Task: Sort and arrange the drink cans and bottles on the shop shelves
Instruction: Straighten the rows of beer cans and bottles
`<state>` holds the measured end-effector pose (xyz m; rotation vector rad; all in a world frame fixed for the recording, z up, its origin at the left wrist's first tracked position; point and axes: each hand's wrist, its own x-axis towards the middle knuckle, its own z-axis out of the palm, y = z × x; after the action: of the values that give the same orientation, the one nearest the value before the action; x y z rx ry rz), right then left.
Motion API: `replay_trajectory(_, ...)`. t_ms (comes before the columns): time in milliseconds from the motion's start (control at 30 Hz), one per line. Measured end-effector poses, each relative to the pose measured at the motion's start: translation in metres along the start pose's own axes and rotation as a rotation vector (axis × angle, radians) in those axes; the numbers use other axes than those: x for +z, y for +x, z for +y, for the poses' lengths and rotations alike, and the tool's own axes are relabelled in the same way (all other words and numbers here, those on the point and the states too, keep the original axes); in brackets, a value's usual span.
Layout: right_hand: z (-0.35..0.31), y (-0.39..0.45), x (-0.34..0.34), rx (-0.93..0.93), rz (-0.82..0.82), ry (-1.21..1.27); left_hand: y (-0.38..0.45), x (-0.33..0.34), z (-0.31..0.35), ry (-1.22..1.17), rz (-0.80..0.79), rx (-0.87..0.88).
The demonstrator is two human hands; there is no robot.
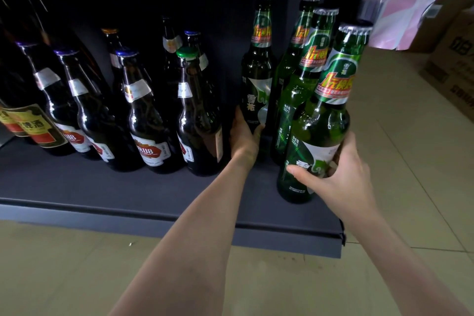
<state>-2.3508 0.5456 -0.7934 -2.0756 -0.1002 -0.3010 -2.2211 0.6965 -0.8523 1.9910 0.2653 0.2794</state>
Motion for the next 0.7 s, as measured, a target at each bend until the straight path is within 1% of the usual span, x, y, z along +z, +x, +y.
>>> replay_trajectory(167,0.0,0.002,0.0,-0.006,0.005,-0.03,0.002,0.0,0.005,0.022,-0.015,-0.028)
replay_trajectory(267,-0.004,0.0,0.001,0.004,0.003,-0.048,-0.008,-0.007,0.006,0.146,-0.063,-0.053)
replay_trajectory(300,-0.006,-0.001,0.001,0.008,0.01,-0.056,-0.016,-0.011,0.006,0.243,-0.098,-0.014)
replay_trajectory(367,-0.007,-0.003,0.003,0.028,0.039,-0.093,-0.039,-0.022,0.004,0.475,-0.217,0.121)
replay_trajectory(433,-0.009,-0.005,0.004,0.052,0.062,-0.145,-0.062,-0.043,-0.003,0.568,-0.35,0.237)
replay_trajectory(567,-0.019,-0.007,0.005,0.1,0.102,-0.192,-0.081,-0.103,-0.014,0.491,-0.525,0.296)
replay_trajectory(633,-0.026,-0.006,0.011,0.109,0.085,-0.187,-0.082,-0.128,-0.013,0.466,-0.578,0.263)
replay_trajectory(700,-0.034,-0.005,0.024,0.096,0.07,-0.181,-0.079,-0.144,-0.008,0.444,-0.603,0.191)
